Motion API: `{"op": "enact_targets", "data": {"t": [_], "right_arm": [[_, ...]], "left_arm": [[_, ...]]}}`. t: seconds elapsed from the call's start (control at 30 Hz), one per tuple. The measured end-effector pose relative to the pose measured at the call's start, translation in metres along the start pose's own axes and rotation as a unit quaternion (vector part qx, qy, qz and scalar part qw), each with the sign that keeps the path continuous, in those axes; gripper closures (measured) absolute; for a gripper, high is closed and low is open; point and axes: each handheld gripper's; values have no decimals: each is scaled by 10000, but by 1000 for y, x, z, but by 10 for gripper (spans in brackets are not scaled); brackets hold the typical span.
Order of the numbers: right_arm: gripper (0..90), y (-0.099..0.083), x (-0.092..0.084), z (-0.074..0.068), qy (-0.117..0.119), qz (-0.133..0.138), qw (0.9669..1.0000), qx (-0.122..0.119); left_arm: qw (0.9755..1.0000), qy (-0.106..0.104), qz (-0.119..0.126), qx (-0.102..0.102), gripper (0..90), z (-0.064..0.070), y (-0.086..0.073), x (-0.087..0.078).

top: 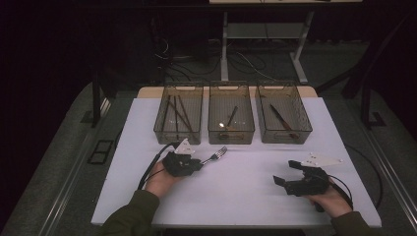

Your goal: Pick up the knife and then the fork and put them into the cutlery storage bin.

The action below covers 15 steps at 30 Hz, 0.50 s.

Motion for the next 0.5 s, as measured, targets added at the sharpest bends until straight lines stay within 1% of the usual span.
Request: {"op": "enact_targets", "data": {"t": [0.1,0.17,0.23,0.27,0.3,0.33,0.37,0.43,0.5], "right_arm": [[139,3,-1,-2,37,-10,10000,30],[136,6,-2,-3,159,40,9998,123],[135,11,-3,-6,209,62,9997,72],[135,13,-3,-7,246,73,9996,94],[129,16,-3,-8,328,49,9993,158],[128,18,-3,-9,398,46,9990,178],[136,20,-2,-10,400,19,9990,186],[160,23,2,-11,456,-111,9988,159],[196,26,5,-11,549,-164,9981,212]], "left_arm": [[10000,16,42,-63,771,7,6,-3],[10000,-26,54,-71,771,11,9,-4],[9999,-34,96,-50,770,16,13,-6],[9999,-36,131,-61,771,19,15,-6],[9998,-36,156,-88,770,22,18,-7],[9998,-38,183,-74,770,24,20,-8],[9998,-34,192,-74,770,27,23,-9],[9997,-27,221,-66,770,32,27,-9],[9997,-39,211,-68,770,36,32,-8]]}}
Point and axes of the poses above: each handheld gripper's, and its own axes: x roughly forward along the jaws, y roughly out of its top, z roughly to its right, and after that the axes turned 9 degrees about x, right-handed
